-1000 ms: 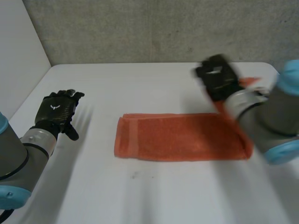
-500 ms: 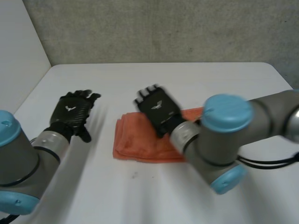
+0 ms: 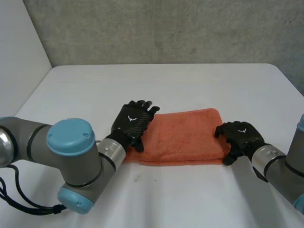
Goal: Fold the laundry
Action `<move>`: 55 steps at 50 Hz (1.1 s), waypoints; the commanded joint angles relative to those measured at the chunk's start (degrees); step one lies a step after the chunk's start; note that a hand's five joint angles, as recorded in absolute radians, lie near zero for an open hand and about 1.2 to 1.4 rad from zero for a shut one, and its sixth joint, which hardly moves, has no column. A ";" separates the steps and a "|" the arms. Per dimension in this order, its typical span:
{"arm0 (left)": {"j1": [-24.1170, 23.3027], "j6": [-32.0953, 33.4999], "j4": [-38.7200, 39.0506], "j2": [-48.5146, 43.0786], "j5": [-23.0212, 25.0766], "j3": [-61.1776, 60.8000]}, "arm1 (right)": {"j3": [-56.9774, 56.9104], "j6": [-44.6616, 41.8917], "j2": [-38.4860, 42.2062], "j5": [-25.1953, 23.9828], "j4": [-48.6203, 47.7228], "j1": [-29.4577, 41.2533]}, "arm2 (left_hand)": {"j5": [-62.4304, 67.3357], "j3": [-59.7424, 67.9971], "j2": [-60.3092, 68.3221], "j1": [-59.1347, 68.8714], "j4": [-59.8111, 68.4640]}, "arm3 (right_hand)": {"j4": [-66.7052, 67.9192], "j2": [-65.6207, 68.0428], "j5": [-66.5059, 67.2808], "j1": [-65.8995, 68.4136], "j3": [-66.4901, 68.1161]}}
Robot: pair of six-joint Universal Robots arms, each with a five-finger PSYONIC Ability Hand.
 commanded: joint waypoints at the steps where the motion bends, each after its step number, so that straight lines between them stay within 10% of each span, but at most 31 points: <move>1: 1.61 -0.08 0.02 -0.21 -0.25 -0.50 | 0.31 -0.02 0.02 0.42 -2.55 0.40 | -1.52 0.53 0.77 -0.25 0.60 | 9.23 9.33 9.90 13.15 9.23; 11: 3.11 0.01 -1.29 1.02 -2.53 -2.43 | 0.14 0.24 0.20 0.33 -3.51 0.84 | -1.52 0.53 0.77 -0.25 0.60 | 49.30 49.39 49.96 53.21 49.29; 20: 3.46 -0.52 -4.55 7.77 -6.66 -5.85 | -5.57 -0.29 -0.42 1.21 -2.81 1.72 | -1.73 0.31 0.55 -0.46 0.38 | 51.06 51.15 51.72 54.97 51.05; 33: 7.41 -0.70 -4.90 18.33 -10.35 -13.06 | -33.94 -0.90 14.23 -0.64 7.20 33.34 | -1.73 0.31 0.55 -0.46 0.38 | 51.06 51.15 51.72 54.97 51.05; 40: 9.70 -0.87 -4.99 20.45 -12.12 -14.30 | -38.70 -2.83 22.16 0.06 10.19 37.84 | -1.73 0.31 0.55 -0.46 0.38 | 51.06 51.15 51.72 54.97 51.05; 45: 9.88 -0.78 -4.90 20.45 -12.03 -13.51 | -40.20 -2.14 19.29 4.35 10.99 37.49 | -1.73 0.31 0.55 -0.46 0.38 | -12.17 -12.08 -11.51 -8.26 -12.18; 55: 6.90 -4.20 -4.99 14.84 -11.77 -4.47 | -34.23 14.04 6.88 9.21 9.94 28.97 | -1.73 0.31 0.55 -0.46 0.38 | -18.94 -18.85 -18.28 -15.03 -18.95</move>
